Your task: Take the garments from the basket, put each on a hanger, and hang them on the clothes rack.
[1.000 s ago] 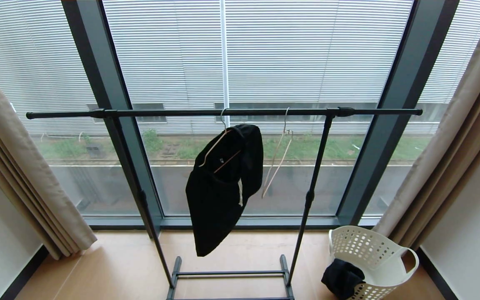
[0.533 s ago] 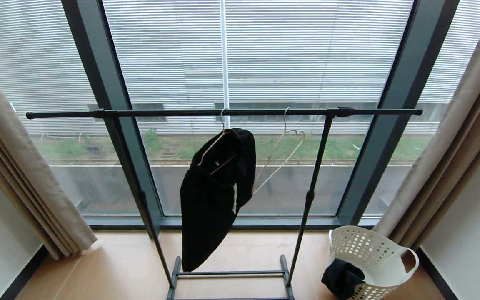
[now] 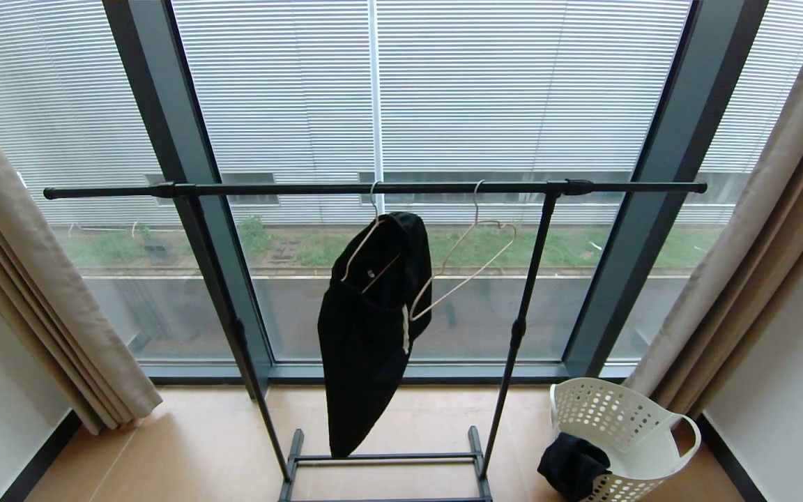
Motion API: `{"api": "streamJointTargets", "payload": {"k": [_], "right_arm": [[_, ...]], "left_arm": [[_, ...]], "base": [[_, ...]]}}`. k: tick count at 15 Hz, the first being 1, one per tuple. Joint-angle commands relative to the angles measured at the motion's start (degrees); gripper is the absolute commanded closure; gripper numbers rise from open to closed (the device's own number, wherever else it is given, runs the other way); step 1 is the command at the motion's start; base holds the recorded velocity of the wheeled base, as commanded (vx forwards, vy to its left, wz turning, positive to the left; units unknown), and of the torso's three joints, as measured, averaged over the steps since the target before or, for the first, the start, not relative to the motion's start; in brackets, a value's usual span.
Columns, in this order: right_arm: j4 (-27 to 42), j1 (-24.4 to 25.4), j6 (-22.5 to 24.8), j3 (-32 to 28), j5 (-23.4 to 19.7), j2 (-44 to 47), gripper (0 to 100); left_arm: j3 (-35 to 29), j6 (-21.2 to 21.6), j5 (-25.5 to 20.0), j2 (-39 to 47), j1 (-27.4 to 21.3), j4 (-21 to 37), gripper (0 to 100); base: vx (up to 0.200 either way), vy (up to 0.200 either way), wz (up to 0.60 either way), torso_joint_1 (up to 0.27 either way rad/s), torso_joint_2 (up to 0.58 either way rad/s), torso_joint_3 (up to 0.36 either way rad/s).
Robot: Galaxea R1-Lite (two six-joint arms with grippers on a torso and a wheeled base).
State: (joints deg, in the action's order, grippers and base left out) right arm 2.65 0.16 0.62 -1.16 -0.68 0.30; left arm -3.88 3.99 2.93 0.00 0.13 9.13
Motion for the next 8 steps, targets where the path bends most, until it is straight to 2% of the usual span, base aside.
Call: {"api": "streamJointTargets", "payload": {"k": [1,8], "right_arm": [[0.0,0.0,0.0,0.0,0.0,0.1,0],[0.0,0.0,-0.7,-0.1,0.0,0.0,0]], "left_arm": [[0.0,0.1,0.1,0.1,0.0,0.0,0],[0.0,-0.4,0.1,0.1,0.1,-0.1,0]], "base": [[0.000,0.000,0.00,0.000,0.00,0.000],[0.000,0.000,0.00,-0.136,0.30,0.164]]}}
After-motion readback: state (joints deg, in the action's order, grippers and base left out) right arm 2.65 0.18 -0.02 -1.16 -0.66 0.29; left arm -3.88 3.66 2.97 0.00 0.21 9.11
